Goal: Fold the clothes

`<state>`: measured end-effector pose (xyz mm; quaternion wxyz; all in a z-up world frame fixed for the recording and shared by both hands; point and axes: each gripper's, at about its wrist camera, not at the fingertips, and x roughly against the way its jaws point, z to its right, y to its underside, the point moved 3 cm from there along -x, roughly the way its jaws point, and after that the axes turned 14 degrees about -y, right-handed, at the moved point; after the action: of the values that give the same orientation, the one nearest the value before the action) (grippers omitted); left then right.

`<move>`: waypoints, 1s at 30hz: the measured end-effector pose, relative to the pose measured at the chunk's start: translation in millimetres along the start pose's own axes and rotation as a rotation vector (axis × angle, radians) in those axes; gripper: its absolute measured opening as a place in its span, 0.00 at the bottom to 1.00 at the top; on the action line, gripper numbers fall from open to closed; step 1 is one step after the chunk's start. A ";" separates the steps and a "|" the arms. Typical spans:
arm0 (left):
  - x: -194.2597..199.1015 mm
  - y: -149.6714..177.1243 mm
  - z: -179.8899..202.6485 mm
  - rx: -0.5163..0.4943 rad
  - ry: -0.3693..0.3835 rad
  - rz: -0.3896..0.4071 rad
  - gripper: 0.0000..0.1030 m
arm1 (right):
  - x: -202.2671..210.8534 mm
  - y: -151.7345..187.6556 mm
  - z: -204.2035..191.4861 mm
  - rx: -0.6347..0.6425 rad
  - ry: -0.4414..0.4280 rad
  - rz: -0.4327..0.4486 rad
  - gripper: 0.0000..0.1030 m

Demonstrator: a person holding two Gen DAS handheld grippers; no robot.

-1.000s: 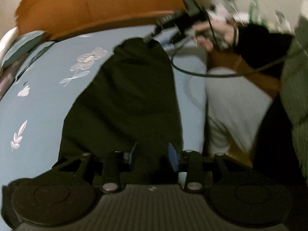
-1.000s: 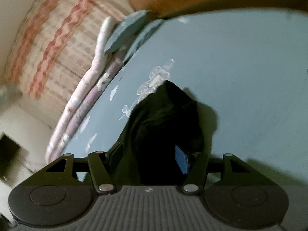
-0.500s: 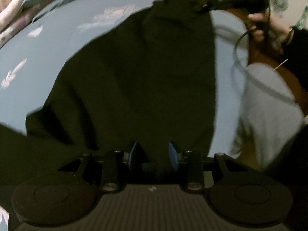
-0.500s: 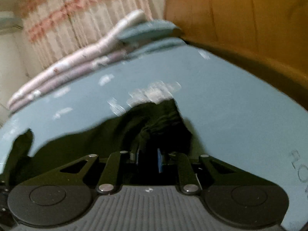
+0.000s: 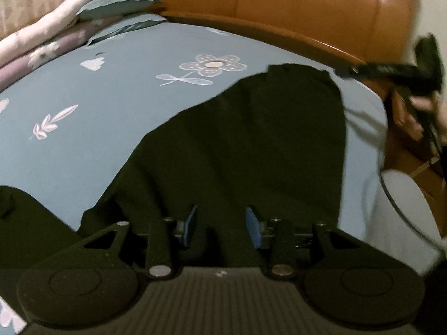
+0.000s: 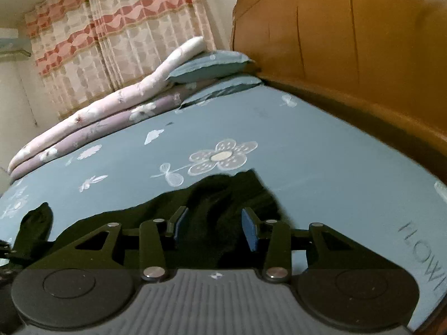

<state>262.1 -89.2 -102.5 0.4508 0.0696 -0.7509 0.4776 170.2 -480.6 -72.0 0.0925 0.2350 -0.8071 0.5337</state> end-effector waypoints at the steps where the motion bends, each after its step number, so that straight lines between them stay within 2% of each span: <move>1: -7.5 2.3 -1.0 0.002 -0.026 -0.012 0.39 | -1.2 5.4 -0.8 -0.013 0.001 -0.008 0.45; 4: -28.3 14.4 -6.8 0.011 -0.098 -0.064 0.39 | 2.7 25.2 3.8 -0.076 0.004 -0.023 0.45; 8: -26.0 28.8 -25.4 0.053 -0.132 -0.059 0.40 | -4.7 44.4 14.3 -0.161 -0.006 -0.054 0.45; 11: -26.0 28.2 -31.2 0.046 -0.175 -0.076 0.40 | -17.7 50.9 17.9 -0.217 -0.067 -0.069 0.44; 13: -25.9 28.0 -32.6 0.032 -0.190 -0.083 0.41 | -27.7 53.9 17.0 -0.245 -0.120 -0.090 0.23; 14: -25.8 27.9 -33.3 0.025 -0.197 -0.086 0.41 | -30.1 55.3 11.1 -0.237 -0.142 -0.103 0.07; 16: -26.1 27.0 -34.0 0.013 -0.210 -0.092 0.41 | -32.7 59.2 -0.2 -0.192 -0.152 -0.134 0.07; 18: -26.4 26.4 -35.3 0.003 -0.223 -0.095 0.41 | -33.8 65.7 0.5 -0.140 -0.087 -0.175 0.06; 20: -25.5 27.0 -37.9 -0.001 -0.232 -0.096 0.41 | -28.3 68.3 16.6 -0.229 -0.110 -0.161 0.05; 22: -23.6 26.4 -39.5 0.004 -0.237 -0.103 0.41 | -21.1 64.5 12.9 -0.188 -0.077 -0.169 0.14; 24: -18.7 22.9 -39.3 0.009 -0.239 -0.101 0.39 | -10.8 56.8 1.0 -0.105 -0.012 -0.171 0.35; 26: -8.9 14.4 -36.4 0.016 -0.222 -0.071 0.39 | 1.8 45.0 -8.9 -0.039 0.045 -0.146 0.45; 29: 3.7 -4.9 -26.8 0.028 -0.172 -0.003 0.39 | 14.0 22.5 -27.1 0.049 0.091 -0.063 0.46; 30: 3.4 -12.3 -21.4 0.024 -0.154 0.017 0.41 | 14.8 14.7 -34.5 0.076 0.088 -0.031 0.50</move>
<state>279.8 -78.0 -88.9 0.3867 0.1053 -0.7783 0.4833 146.7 -448.8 -63.8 0.1271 0.2269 -0.7776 0.5724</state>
